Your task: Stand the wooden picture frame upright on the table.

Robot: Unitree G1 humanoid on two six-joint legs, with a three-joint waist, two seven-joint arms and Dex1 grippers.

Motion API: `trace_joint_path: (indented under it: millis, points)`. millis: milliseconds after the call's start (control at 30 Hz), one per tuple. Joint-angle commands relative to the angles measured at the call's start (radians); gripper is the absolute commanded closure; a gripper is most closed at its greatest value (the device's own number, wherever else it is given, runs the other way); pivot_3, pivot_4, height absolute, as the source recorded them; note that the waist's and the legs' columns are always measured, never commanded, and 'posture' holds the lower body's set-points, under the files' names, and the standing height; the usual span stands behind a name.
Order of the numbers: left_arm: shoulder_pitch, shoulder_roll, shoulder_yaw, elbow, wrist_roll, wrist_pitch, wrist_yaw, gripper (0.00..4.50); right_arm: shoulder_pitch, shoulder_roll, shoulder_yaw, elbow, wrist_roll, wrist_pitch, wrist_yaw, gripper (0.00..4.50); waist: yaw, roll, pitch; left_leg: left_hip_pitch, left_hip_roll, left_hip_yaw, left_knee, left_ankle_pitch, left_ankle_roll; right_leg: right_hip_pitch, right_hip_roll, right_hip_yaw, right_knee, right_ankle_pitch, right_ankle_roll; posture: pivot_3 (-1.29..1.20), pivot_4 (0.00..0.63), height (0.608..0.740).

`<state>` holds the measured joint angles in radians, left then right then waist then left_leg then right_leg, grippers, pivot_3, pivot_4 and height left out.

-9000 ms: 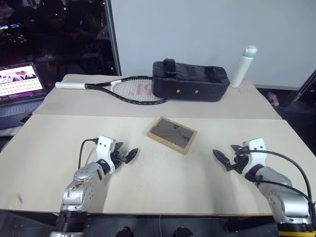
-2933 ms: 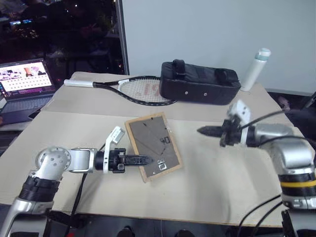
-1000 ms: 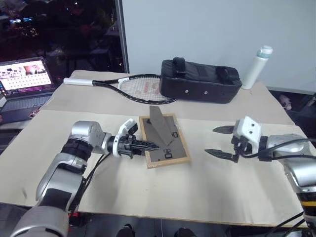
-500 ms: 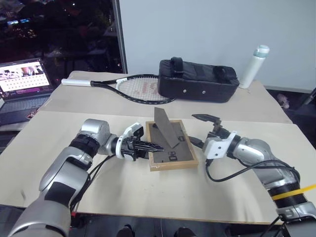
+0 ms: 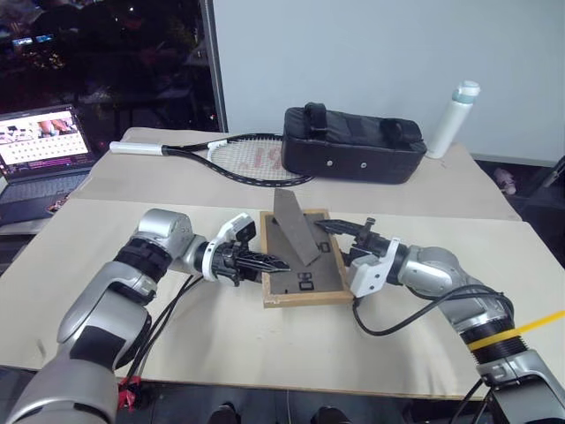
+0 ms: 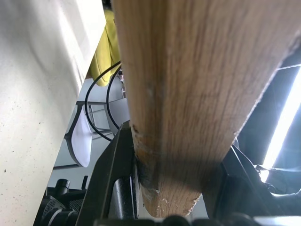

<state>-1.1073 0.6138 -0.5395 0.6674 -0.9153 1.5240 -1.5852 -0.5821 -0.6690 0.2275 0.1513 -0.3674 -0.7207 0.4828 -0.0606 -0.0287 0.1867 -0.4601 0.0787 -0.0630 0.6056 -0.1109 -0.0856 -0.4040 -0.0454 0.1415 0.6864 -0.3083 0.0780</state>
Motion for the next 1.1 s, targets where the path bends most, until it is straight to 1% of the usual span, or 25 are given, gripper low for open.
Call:
trace_joint_path:
  millis: [33, 67, 100, 133, 167, 200, 233, 267, 300, 367, 400, 500, 600, 700, 733, 767, 867, 933, 1000, 1100]
  points:
    - [-0.009, 0.045, 0.043, -0.019, -0.053, -0.041, -0.029, 3.31, -0.006, -0.011, -0.022, 0.008, 0.037, -0.015, 0.006, 2.56, 0.000, 0.000, 0.000, 0.000, 0.000, 0.000, 0.001, 0.000, 0.000, 0.000, 0.000, 0.000, 0.001, 0.000, 0.000, 0.00, 0.150, 0.689]
    - [-0.008, 0.063, 0.041, -0.017, -0.043, -0.064, -0.029, 3.31, -0.006, -0.014, -0.025, 0.013, 0.041, -0.016, 0.007, 2.56, 0.000, 0.000, 0.000, 0.000, 0.000, 0.000, 0.001, 0.000, 0.000, 0.000, 0.000, 0.000, 0.001, 0.000, 0.000, 0.00, 0.150, 0.689]
    - [-0.007, 0.080, 0.041, -0.016, -0.033, -0.088, -0.029, 2.31, -0.006, -0.016, -0.028, 0.016, 0.044, -0.016, 0.007, 2.56, -0.001, 0.000, 0.000, 0.000, 0.000, 0.000, 0.001, 0.000, 0.000, 0.000, 0.000, 0.000, 0.001, 0.000, 0.001, 0.00, 0.150, 0.689]
    - [-0.006, 0.095, 0.044, -0.011, -0.024, -0.113, -0.029, 2.11, -0.008, -0.017, -0.030, 0.019, 0.048, -0.016, 0.009, 2.56, -0.006, 0.000, 0.000, 0.000, 0.000, 0.000, 0.002, 0.000, 0.000, 0.000, 0.000, 0.000, 0.002, 0.000, 0.001, 0.00, 0.150, 0.689]
    - [-0.006, 0.110, 0.046, -0.007, -0.019, -0.136, -0.029, 1.57, -0.009, -0.018, -0.031, 0.021, 0.052, -0.016, 0.011, 2.56, -0.009, 0.000, 0.000, 0.000, 0.000, 0.000, 0.002, 0.000, 0.000, 0.000, 0.000, 0.000, 0.002, 0.000, 0.001, 0.00, 0.150, 0.689]
    - [-0.006, 0.121, 0.048, -0.002, -0.018, -0.151, -0.029, 1.40, -0.011, -0.019, -0.031, 0.024, 0.055, -0.017, 0.012, 2.56, -0.010, 0.000, 0.000, 0.001, 0.000, 0.000, 0.002, 0.000, 0.000, 0.000, 0.000, 0.000, 0.003, 0.000, 0.001, 0.00, 0.150, 0.689]
    - [-0.004, 0.135, 0.052, 0.002, -0.015, -0.176, -0.029, 0.90, -0.012, -0.019, -0.031, 0.028, 0.057, -0.019, 0.013, 2.56, -0.009, 0.000, 0.000, 0.001, 0.000, 0.000, 0.001, 0.000, 0.000, 0.000, 0.000, 0.000, 0.003, -0.001, 0.001, 0.00, 0.150, 0.689]
    - [-0.004, 0.148, 0.059, 0.007, -0.010, -0.198, -0.029, 0.70, -0.015, -0.018, -0.031, 0.034, 0.063, -0.020, 0.015, 2.56, -0.008, 0.000, 0.000, 0.001, 0.000, 0.000, 0.002, 0.000, 0.000, 0.000, 0.000, 0.000, 0.003, -0.001, 0.001, 0.00, 0.150, 0.689]
    - [0.004, 0.172, 0.072, 0.007, 0.022, -0.265, -0.029, 0.46, -0.020, -0.014, -0.030, 0.042, 0.077, -0.014, 0.023, 2.56, -0.008, 0.000, 0.000, 0.001, 0.000, 0.000, 0.002, 0.000, 0.000, 0.000, 0.000, 0.000, 0.003, -0.001, 0.001, 0.00, 0.150, 0.689]
    - [0.016, 0.186, 0.140, 0.044, 0.085, -0.384, -0.029, 0.00, -0.029, -0.005, -0.029, 0.054, 0.114, 0.009, 0.048, 2.56, -0.008, 0.000, 0.000, 0.001, 0.000, 0.000, 0.002, 0.000, 0.000, 0.000, 0.000, 0.000, 0.003, -0.001, 0.001, 0.00, 0.150, 0.689]
    - [0.028, 0.195, 0.164, 0.039, 0.102, -0.431, -0.029, 0.00, -0.030, 0.006, -0.030, 0.057, 0.146, 0.040, 0.070, 2.56, -0.009, 0.000, 0.000, 0.001, 0.000, 0.000, 0.002, 0.000, 0.000, 0.000, 0.001, 0.000, 0.003, -0.001, 0.001, 0.00, 0.150, 0.689]
    - [0.073, 0.223, 0.202, -0.034, 0.116, -0.475, -0.029, 0.00, -0.029, 0.037, -0.036, 0.054, 0.267, 0.176, 0.157, 2.56, -0.011, 0.000, 0.000, 0.001, 0.000, 0.000, 0.002, 0.000, 0.000, 0.000, 0.001, 0.000, 0.004, 0.000, -0.001, 0.00, 0.150, 0.689]
    - [0.117, 0.226, 0.259, -0.099, 0.155, -0.501, -0.022, 0.00, -0.022, 0.073, -0.062, 0.022, 0.398, 0.390, 0.229, 2.56, -0.007, 0.000, 0.001, 0.001, 0.000, -0.001, 0.002, 0.000, 0.000, 0.000, 0.000, 0.000, 0.005, 0.002, -0.004, 0.00, 0.150, 0.689]
    - [0.188, 0.220, 0.311, -0.204, 0.162, -0.492, 0.037, 0.00, -0.019, 0.097, -0.095, -0.038, 0.577, 0.798, 0.300, 2.56, -0.002, 0.000, 0.001, 0.001, 0.000, -0.001, 0.003, 0.000, 0.000, 0.001, 0.000, 0.000, 0.006, 0.002, -0.005, 0.00, 0.150, 0.689]
    - [0.209, 0.216, 0.324, -0.237, 0.163, -0.484, 0.053, 0.00, -0.017, 0.096, -0.103, -0.067, 0.640, 0.919, 0.328, 2.56, 0.001, 0.000, 0.001, 0.001, 0.000, -0.001, 0.003, 0.000, 0.000, 0.001, 0.000, 0.000, 0.006, 0.002, -0.005, 0.00, 0.150, 0.689]
    - [0.224, 0.212, 0.337, -0.260, 0.166, -0.475, 0.064, 0.00, -0.016, 0.095, -0.110, -0.093, 0.678, 1.001, 0.346, 2.57, 0.002, 0.000, 0.001, 0.001, 0.000, -0.001, 0.003, 0.000, 0.001, 0.001, 0.000, 0.000, 0.007, 0.003, -0.005, 0.00, 0.150, 0.689]
    - [0.266, 0.205, 0.364, -0.324, 0.170, -0.465, 0.093, 0.00, -0.032, 0.088, -0.144, -0.173, 0.806, 1.270, 0.364, 2.57, 0.006, 0.001, 0.001, 0.001, 0.000, -0.001, 0.003, 0.000, 0.001, 0.000, 0.001, 0.000, 0.008, 0.002, -0.005, 0.00, 0.150, 0.689]
    - [0.288, 0.197, 0.376, -0.349, 0.178, -0.470, 0.116, 0.00, -0.067, 0.100, -0.207, -0.198, 0.939, 1.496, 0.339, 2.57, 0.005, 0.001, 0.001, 0.001, 0.000, -0.001, 0.003, 0.000, 0.001, 0.000, 0.001, 0.000, 0.008, 0.002, -0.005, 0.00, 0.150, 0.689]
    - [0.302, 0.188, 0.390, -0.360, 0.178, -0.469, 0.132, 0.00, -0.107, 0.110, -0.266, -0.183, 1.023, 1.637, 0.309, 2.57, 0.003, 0.001, 0.001, 0.001, 0.000, -0.001, 0.003, 0.000, 0.001, 0.000, 0.001, 0.000, 0.008, 0.002, -0.006, 0.00, 0.150, 0.689]
    - [0.315, 0.175, 0.412, -0.372, 0.175, -0.459, 0.148, 0.00, -0.147, 0.084, -0.285, -0.150, 1.079, 1.811, 0.312, 2.57, 0.004, 0.001, 0.001, 0.001, 0.000, -0.001, 0.003, 0.001, 0.002, -0.001, 0.001, 0.000, 0.009, 0.002, -0.005, 0.00, 0.150, 0.689]
